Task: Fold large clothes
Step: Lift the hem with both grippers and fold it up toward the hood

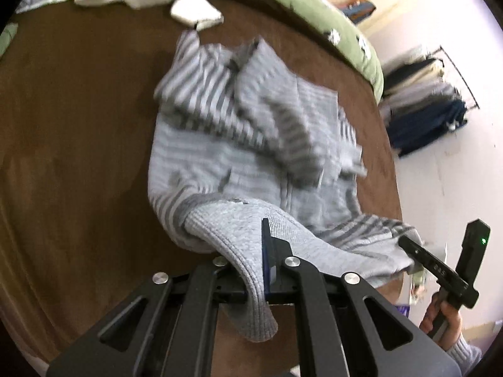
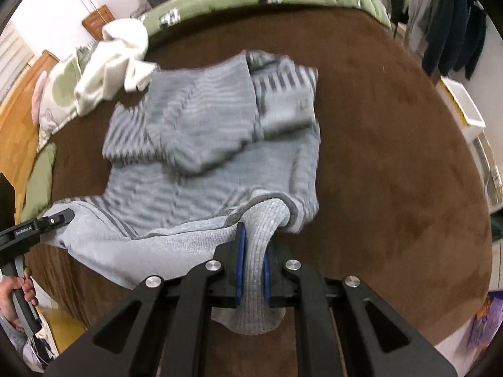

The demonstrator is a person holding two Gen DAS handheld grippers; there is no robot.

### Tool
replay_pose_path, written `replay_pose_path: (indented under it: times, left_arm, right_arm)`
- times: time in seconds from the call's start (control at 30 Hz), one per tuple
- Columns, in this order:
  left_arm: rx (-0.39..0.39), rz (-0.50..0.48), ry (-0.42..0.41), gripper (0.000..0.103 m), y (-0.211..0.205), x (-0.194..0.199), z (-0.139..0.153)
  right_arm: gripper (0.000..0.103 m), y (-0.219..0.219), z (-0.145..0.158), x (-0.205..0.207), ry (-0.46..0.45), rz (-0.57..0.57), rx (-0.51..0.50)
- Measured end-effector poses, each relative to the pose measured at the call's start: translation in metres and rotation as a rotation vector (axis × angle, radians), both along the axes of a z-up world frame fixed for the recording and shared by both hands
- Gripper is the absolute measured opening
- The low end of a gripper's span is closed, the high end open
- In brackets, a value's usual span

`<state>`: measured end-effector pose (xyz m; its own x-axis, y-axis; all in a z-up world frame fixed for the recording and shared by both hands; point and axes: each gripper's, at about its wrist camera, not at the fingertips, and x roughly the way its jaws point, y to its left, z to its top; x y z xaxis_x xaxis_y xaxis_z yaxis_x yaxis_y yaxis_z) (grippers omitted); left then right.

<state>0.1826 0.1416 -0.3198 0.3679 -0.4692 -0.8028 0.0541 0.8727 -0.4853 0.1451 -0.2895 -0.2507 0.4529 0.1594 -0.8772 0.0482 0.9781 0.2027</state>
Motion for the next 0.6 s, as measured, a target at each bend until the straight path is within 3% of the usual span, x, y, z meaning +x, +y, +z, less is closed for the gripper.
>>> replay_pose_path:
  times: [0.27,0.4,0.47,0.6]
  left_arm:
    - [0.034,0.062,-0.092,0.008,-0.020,0.081,0.046]
    - [0.053,0.092,-0.123,0.008,-0.030,0.138,0.053]
    - [0.065,0.106,-0.120,0.008,-0.035,0.166,0.044]
    - [0.106,0.130,-0.057,0.008,-0.043,0.230,-0.008]
  right_arm:
    - [0.010,-0.012,0.034,0.102,-0.098,-0.015,0.003]
    - [0.010,-0.022,0.029,0.169,-0.111,-0.011,0.008]
    - [0.010,-0.023,0.012,0.209,-0.094,0.005,-0.005]
    - [0.010,-0.024,-0.035,0.266,-0.028,0.029,-0.021]
